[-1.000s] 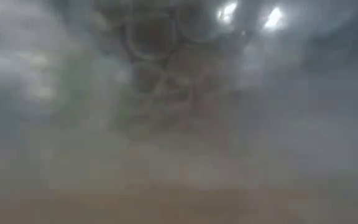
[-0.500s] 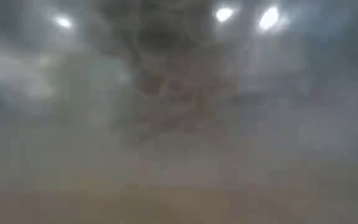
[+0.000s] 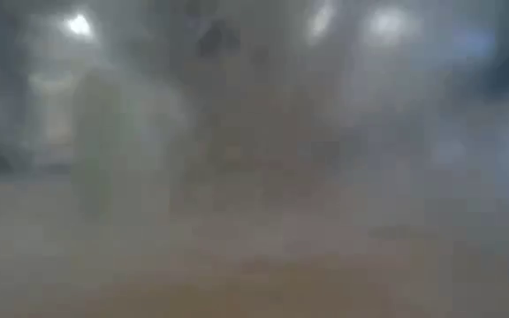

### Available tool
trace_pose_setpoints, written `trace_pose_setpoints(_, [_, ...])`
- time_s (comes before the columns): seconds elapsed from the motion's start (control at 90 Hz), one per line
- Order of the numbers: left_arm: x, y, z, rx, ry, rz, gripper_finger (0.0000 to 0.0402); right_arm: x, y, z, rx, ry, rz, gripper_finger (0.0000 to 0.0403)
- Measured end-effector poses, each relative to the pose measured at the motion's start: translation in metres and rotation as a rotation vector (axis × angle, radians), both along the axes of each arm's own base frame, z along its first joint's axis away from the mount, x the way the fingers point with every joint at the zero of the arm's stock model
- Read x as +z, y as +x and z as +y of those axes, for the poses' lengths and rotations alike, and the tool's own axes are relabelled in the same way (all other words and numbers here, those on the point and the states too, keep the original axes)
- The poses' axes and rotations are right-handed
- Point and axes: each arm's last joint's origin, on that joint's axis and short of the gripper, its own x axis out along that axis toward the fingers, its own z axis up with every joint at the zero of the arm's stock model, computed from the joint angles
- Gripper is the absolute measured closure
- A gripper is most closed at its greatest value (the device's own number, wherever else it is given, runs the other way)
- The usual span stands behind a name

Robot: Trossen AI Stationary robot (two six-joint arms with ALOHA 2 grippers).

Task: Wrap mug
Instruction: Wrap the green mug with bubble wrap

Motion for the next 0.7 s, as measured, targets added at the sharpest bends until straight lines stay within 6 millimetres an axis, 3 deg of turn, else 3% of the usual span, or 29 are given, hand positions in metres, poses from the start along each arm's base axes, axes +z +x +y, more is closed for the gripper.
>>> trace_pose_setpoints(0.133, [0.001,0.002,-0.001,-0.012,-0.006,-0.015,0.0277,0.028,0.019,-0.015,-0.007,-0.12,0.053,0.0399])
trace_pose_setpoints(0.289, [0.001,0.002,-0.001,-0.025,0.001,-0.014,0.0277,0.056,0.056,-0.044,-0.04,-0.168,0.084,0.0402])
trace_pose_setpoints(0.556, [0.022,-0.012,-0.001,-0.032,-0.059,-0.097,0.0277,0.099,0.117,-0.105,-0.1,0.047,0.088,0.0402])
trace_pose_setpoints(0.7, [0.042,-0.024,0.003,-0.044,-0.058,-0.208,0.0277,0.105,0.144,-0.137,-0.072,0.224,0.074,0.0402])
